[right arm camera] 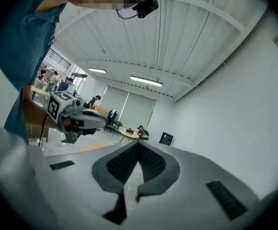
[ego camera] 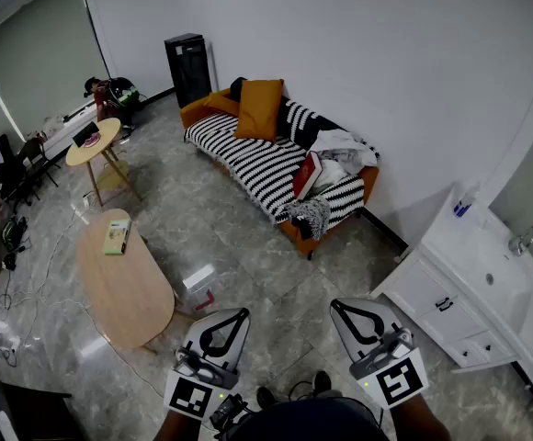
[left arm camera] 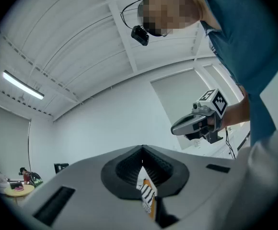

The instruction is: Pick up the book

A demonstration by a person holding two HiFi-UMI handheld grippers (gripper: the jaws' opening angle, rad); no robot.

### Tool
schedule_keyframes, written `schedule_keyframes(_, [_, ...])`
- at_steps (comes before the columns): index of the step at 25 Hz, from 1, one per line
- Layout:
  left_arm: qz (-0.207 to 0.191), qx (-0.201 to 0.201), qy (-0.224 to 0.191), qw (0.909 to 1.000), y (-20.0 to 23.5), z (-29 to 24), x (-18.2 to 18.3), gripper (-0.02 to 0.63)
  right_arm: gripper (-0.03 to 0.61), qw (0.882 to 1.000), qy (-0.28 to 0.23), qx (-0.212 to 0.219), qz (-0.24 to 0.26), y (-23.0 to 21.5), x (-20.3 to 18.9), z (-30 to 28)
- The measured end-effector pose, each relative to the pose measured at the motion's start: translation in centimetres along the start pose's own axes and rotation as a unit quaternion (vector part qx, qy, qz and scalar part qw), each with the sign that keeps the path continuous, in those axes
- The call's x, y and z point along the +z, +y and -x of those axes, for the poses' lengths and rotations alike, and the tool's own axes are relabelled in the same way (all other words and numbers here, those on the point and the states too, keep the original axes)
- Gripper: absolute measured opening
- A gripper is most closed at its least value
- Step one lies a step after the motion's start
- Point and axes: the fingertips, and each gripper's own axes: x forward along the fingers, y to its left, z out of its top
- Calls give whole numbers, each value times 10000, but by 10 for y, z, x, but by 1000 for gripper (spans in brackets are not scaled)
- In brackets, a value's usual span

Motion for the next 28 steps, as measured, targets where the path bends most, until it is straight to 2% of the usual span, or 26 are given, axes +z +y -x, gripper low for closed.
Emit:
schedule_keyframes(20, [72, -113, 65, 9999, -1, -1, -5, 5, 14, 9996, -47, -102, -244, 0, -2, -4])
schedule_keyframes(28, [109, -202, -32, 9997, 9, 11, -6, 5, 14, 9993, -33, -302, -210, 13, 7, -11])
